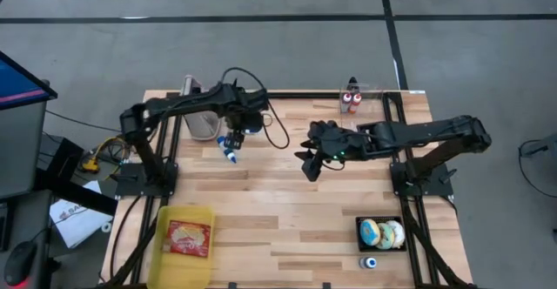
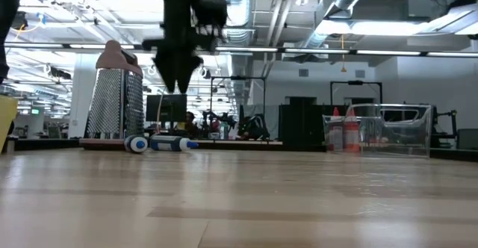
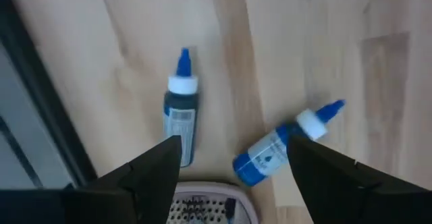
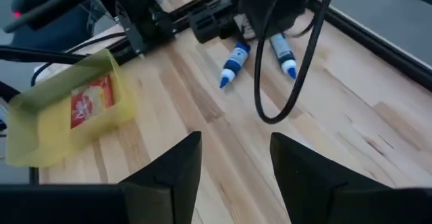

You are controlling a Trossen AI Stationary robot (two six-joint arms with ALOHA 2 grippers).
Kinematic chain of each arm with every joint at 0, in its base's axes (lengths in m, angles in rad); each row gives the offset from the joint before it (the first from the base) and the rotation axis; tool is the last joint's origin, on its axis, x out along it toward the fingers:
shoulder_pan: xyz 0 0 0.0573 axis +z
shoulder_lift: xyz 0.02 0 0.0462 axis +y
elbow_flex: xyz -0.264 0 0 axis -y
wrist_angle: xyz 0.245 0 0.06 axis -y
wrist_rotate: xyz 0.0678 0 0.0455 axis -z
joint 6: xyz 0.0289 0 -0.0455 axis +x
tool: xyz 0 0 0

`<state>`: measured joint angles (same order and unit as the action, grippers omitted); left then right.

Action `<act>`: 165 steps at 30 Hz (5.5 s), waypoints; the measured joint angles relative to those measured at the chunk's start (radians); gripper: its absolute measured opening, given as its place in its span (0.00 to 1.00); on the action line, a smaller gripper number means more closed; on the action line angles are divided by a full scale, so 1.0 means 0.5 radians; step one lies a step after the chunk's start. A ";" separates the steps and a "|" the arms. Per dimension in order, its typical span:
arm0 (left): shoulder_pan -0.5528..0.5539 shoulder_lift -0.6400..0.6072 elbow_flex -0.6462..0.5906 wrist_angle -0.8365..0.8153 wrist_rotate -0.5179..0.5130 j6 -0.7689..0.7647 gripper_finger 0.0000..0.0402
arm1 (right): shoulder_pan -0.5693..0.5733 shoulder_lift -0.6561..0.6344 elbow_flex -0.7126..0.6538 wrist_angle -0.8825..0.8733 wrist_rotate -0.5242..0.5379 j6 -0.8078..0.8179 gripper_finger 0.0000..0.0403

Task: Pick & Place Food Item
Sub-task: Put the top left blue food coloring bottle into the transparent bin

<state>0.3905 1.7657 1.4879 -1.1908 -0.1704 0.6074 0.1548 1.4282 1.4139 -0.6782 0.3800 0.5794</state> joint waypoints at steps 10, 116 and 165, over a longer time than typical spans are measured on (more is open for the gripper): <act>0.241 0.221 0.006 0.034 -0.041 0.094 0.66 | 0.186 -0.046 -0.001 -0.073 0.256 0.127 0.42; -1.099 -0.868 -0.264 1.024 -0.143 -0.601 0.32 | 0.527 0.074 0.000 0.520 0.545 -0.547 0.48; -1.093 -0.863 -0.265 1.131 -0.135 -0.621 0.32 | 0.182 0.231 0.001 0.989 0.076 -0.867 0.25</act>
<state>-0.1558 1.3342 1.3556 -0.6252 -0.2379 0.2967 0.2459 1.5436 1.4143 -0.1836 0.4179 0.1461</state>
